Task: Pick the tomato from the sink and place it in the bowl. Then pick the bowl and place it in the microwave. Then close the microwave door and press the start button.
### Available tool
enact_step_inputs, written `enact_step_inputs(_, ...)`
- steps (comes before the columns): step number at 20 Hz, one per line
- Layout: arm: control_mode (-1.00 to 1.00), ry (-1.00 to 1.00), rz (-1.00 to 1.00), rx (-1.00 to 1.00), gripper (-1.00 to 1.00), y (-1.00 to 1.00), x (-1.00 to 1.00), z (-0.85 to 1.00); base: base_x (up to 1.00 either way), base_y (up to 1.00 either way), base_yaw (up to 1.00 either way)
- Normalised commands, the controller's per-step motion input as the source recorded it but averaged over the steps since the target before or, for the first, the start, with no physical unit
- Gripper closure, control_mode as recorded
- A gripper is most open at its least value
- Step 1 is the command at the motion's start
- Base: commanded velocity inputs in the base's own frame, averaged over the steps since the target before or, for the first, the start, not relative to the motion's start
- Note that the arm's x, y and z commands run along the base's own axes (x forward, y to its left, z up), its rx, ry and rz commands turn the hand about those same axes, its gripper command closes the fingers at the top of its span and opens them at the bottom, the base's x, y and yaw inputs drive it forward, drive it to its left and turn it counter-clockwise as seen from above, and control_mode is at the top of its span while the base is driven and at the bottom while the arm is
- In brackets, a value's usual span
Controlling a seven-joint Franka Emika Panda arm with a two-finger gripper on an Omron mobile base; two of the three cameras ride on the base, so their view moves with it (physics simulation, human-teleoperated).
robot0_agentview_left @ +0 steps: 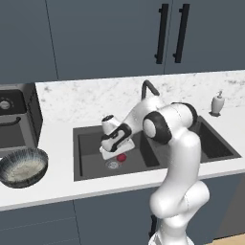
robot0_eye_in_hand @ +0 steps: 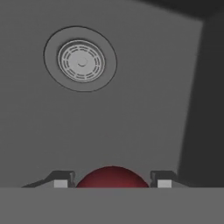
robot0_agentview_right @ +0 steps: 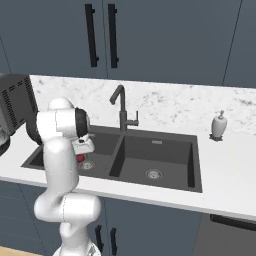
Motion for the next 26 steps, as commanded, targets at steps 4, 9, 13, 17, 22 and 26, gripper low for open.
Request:
enact_step_inputs(4, -1.0, -0.04, 0.14, 0.03, 1.0, 0.46, -0.87, 1.0, 0.0, 0.0, 0.0)
enact_step_inputs(9, -1.0, -0.03, 0.13, 0.02, 1.0, 0.33, -0.65, 1.0, 0.0, 0.0, 0.0)
enact_step_inputs(13, -1.0, 0.0, 0.15, 0.06, 1.0, 0.11, -0.6, 1.0, 0.0, 0.0, 0.0)
enact_step_inputs(17, -1.0, -0.02, 0.27, 0.14, 1.0, 0.24, -0.69, 1.0, 0.0, 0.0, 0.0)
enact_step_inputs(22, -1.0, -0.01, 0.48, 0.24, 1.0, 0.22, -0.5, 0.9, 0.0, 0.0, 0.0)
enact_step_inputs(26, -1.0, 0.0, 0.45, 0.19, 1.0, 0.8, -0.15, 0.62, 0.0, 0.0, 0.0)
